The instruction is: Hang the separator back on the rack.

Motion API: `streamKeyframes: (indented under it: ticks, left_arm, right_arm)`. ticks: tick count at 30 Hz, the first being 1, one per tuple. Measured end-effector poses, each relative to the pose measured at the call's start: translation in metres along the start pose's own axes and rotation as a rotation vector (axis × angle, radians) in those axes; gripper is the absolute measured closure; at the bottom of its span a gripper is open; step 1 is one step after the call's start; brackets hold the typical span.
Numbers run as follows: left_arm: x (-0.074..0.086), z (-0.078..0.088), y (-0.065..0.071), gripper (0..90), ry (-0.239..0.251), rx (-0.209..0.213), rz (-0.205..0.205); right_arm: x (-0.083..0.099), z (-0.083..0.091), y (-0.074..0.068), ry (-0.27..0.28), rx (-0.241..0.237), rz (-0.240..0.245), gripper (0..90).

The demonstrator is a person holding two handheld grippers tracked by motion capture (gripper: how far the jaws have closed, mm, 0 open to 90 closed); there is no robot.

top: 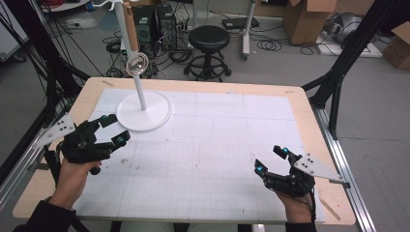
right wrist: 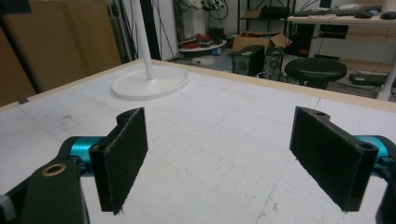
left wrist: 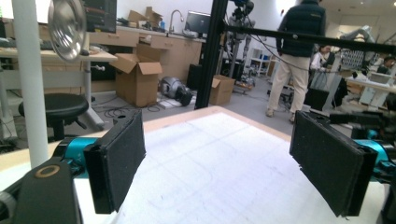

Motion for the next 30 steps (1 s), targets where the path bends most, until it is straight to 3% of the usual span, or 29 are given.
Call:
streamKeyframes:
  ticks: [10, 30]
  left_arm:
    - [0.030, 0.006, -0.004, 18.6, -0.024, -0.007, 0.025]
    - [0.034, 0.012, -0.009, 18.7, -0.012, -0.023, 0.042]
  right_arm:
    - [0.003, 0.000, 0.000, -0.007, 0.015, -0.007, 18.1]
    - [0.005, -0.001, 0.001, -0.018, 0.030, 0.005, 18.1]
Point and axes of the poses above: each handheld gripper's, and its own axes: z roughly backward along the jaws, x roughly out of its underside, y roughly to its right, the point moved 3 cm from there along -z, roughly forward along the jaws, and after that the axes turned 4 degrees about z, right-handed, at the moved point
